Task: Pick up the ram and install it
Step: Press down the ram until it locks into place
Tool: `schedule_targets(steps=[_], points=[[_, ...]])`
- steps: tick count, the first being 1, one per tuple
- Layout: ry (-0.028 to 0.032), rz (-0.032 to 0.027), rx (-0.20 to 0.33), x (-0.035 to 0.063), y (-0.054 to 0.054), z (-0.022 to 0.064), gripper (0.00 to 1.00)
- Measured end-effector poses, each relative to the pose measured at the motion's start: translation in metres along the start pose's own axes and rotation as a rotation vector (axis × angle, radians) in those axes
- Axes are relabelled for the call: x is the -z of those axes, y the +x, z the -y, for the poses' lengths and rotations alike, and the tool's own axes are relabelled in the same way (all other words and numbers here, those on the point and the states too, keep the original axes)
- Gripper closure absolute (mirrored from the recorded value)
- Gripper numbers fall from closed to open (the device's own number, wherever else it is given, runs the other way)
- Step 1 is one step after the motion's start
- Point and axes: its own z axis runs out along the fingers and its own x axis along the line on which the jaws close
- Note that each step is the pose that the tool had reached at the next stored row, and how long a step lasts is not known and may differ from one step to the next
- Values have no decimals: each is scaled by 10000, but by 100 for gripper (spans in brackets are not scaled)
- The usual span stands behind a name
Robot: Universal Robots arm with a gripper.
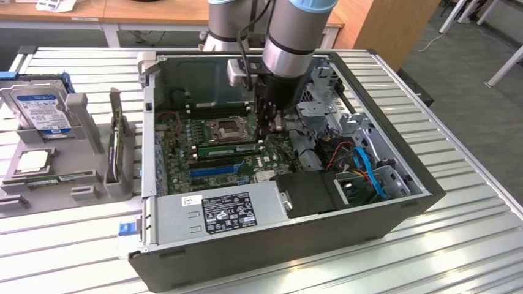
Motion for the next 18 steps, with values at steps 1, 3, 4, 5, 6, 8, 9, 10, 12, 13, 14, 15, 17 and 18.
schedule_targets(steps=[1,3,4,5,6,8,9,10,12,13,14,15,17,18], points=[[0,1,0,16,-1,-1,90],[0,1,0,47,-2,-3,90],[0,1,0,60,-3,-4,90],[0,1,0,74,-3,-5,90],[0,0,0,85,-3,-6,90],[1,3,0,91,-4,-6,90],[1,3,0,91,-4,-6,90],[1,3,0,91,-4,-6,90],[0,2,0,92,-4,-6,90],[0,1,0,92,-4,-6,90],[0,1,1,92,-4,-7,90],[1,1,1,92,-4,-14,90],[0,-1,1,90,-3,-46,90],[0,0,1,89,-3,-67,90]])
